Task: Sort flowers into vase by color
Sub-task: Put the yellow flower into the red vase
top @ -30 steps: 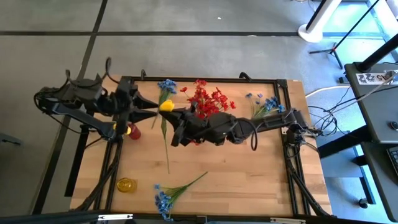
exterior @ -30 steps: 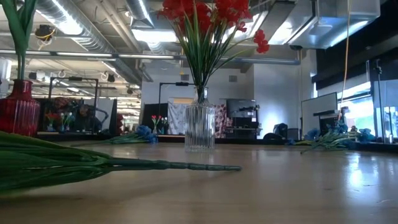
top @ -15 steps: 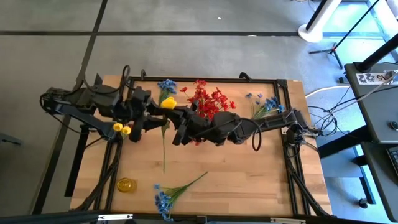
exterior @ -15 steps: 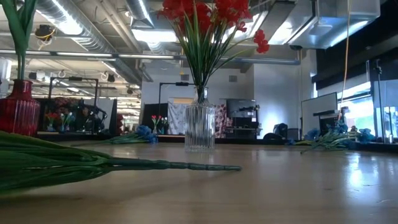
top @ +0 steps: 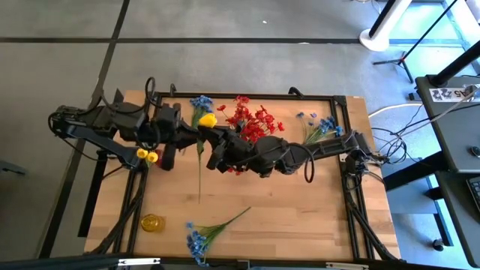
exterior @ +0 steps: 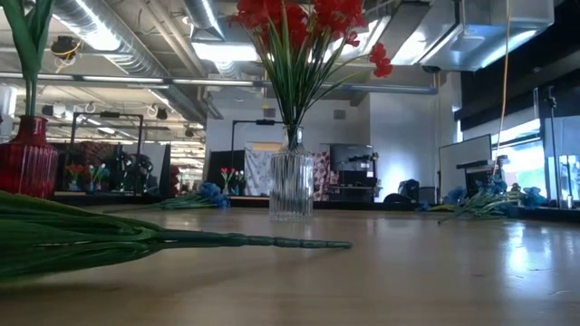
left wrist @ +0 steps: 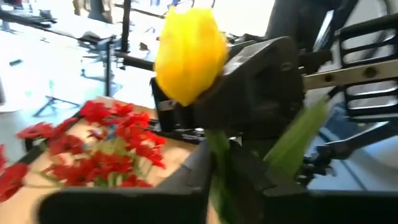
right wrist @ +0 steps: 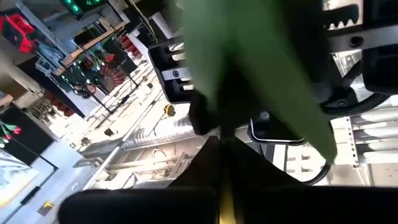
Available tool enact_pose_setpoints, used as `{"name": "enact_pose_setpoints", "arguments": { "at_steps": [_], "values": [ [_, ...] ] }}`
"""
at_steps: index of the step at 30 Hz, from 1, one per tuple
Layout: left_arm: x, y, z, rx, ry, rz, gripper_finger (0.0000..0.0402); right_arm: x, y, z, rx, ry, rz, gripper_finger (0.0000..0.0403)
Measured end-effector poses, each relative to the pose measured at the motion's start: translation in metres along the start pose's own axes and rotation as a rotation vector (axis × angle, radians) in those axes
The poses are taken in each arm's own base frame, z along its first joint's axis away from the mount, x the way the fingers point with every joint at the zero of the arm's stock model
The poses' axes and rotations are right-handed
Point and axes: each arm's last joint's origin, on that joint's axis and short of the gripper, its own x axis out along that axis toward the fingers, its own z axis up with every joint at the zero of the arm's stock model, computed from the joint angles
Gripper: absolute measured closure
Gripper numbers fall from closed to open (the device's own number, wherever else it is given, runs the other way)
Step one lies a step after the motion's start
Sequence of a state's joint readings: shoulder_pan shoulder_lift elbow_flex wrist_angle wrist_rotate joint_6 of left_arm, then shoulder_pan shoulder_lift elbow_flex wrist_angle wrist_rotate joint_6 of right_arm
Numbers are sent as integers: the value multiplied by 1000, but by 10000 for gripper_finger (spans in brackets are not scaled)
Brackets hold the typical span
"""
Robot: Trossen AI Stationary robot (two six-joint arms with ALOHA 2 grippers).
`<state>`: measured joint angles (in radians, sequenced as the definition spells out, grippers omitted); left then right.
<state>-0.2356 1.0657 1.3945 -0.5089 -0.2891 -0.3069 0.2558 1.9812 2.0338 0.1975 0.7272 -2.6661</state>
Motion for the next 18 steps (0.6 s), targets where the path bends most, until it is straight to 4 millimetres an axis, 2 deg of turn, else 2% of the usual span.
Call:
{"name": "enact_pose_setpoints", "arguments": {
  "at_steps": [2, 5, 12, 14, 18],
  "values": [
    [0, 1, -1, 4, 3, 23, 390, 0, 0, 1, 8, -8, 9, 389],
    [0, 1, -1, 26, 2, 26, 390, -2, -2, 1, 39, -14, 1, 364],
    [-6, 4, -1, 68, 10, 62, 397, -9, -11, 0, 165, 0, -51, 251],
    [-14, 6, 1, 67, -5, 64, 397, -13, -15, -4, 236, 15, -64, 224],
    [-42, 13, 9, 95, -71, 82, 395, -21, -22, -15, 396, 45, -75, 183]
  ]
}}
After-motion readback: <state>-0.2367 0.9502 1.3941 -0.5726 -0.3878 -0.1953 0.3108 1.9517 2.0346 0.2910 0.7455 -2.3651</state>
